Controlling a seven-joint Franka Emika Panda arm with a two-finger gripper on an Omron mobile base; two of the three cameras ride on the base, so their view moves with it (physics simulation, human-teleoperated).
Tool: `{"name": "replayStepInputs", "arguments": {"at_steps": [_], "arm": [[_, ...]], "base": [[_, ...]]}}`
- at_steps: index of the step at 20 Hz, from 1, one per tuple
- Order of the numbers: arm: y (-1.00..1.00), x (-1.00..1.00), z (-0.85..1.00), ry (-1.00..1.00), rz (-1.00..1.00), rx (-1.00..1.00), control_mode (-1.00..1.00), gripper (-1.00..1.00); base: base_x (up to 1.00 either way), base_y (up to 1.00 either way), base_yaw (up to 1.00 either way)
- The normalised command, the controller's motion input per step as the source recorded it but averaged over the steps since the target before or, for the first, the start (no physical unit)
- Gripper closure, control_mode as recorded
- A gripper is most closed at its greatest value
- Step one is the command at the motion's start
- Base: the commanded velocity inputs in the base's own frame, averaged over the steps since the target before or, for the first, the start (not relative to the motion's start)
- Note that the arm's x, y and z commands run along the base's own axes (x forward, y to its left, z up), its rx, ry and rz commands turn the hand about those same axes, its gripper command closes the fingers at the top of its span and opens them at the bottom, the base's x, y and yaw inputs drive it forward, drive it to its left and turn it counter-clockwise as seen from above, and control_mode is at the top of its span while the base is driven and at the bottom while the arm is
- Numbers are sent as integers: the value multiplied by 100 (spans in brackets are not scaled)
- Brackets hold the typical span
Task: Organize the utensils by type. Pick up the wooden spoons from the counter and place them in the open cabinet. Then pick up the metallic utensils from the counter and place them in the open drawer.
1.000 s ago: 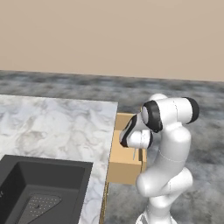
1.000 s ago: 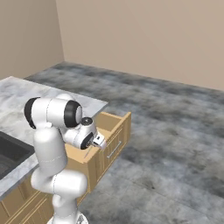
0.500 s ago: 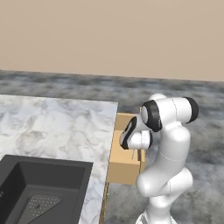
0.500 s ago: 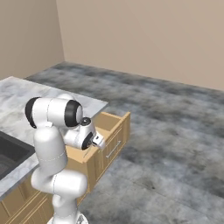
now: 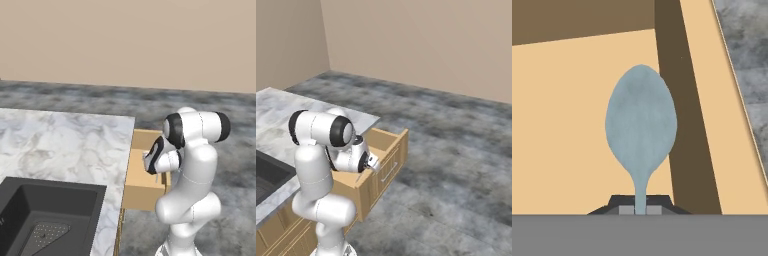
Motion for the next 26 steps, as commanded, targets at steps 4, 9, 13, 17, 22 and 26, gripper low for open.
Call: {"name": "replayStepInputs", "arguments": {"at_steps": [4,9,13,17,22,26], "arm": [[-32,0,-27,0,1,-1,-100,100],[-39,0,-30,0,1,0,-100,100],[-50,0,-36,0,2,0,-100,100],[-55,-2,-38,0,1,0,-100,100],[-61,-5,-44,0,2,0,-100,100],[-62,-6,-45,0,3,0,-100,100]], "base": [[0,0,0],[0,0,0],[0,0,0],[0,0,0],[0,0,0],[0,0,0]]}}
